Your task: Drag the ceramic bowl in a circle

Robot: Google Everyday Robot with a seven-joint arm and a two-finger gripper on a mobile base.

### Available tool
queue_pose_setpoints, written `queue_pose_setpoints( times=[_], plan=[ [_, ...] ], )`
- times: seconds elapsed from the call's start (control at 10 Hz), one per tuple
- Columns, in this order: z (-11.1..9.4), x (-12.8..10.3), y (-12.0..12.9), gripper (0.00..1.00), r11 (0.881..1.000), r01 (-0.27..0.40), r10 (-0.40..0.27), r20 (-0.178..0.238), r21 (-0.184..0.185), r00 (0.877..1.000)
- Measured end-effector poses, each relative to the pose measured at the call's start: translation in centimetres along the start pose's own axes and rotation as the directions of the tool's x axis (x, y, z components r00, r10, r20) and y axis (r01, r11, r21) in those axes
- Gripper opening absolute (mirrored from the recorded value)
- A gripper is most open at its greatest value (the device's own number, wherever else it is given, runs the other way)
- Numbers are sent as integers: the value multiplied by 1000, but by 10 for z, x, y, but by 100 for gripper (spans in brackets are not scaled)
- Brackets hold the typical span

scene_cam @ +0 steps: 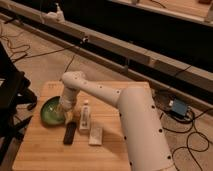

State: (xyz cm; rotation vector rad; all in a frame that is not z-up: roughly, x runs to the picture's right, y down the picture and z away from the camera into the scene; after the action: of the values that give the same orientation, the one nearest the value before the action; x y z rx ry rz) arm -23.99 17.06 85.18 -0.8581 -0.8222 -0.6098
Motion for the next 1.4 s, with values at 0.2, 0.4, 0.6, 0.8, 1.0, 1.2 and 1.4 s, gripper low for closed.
queue_pose_setpoints(
  times=[0.2,0.4,0.6,0.8,1.0,1.2,1.4],
  plan=[
    [0,5,-1,11,1000,5,-5,2,4,1000],
    [-1,7,-1,0,1000,7,-7,-1,8,1000],
    [-6,12,4,0,1000,1,0,-9,20,1000],
    [-12,21,20,0,999,-43,43,-13,31,999],
    [-19,33,36,0,995,-91,91,-4,51,996],
    [-28,46,44,0,990,-126,127,-4,69,992],
    [-39,61,41,0,986,-144,146,-15,83,989]
  ],
)
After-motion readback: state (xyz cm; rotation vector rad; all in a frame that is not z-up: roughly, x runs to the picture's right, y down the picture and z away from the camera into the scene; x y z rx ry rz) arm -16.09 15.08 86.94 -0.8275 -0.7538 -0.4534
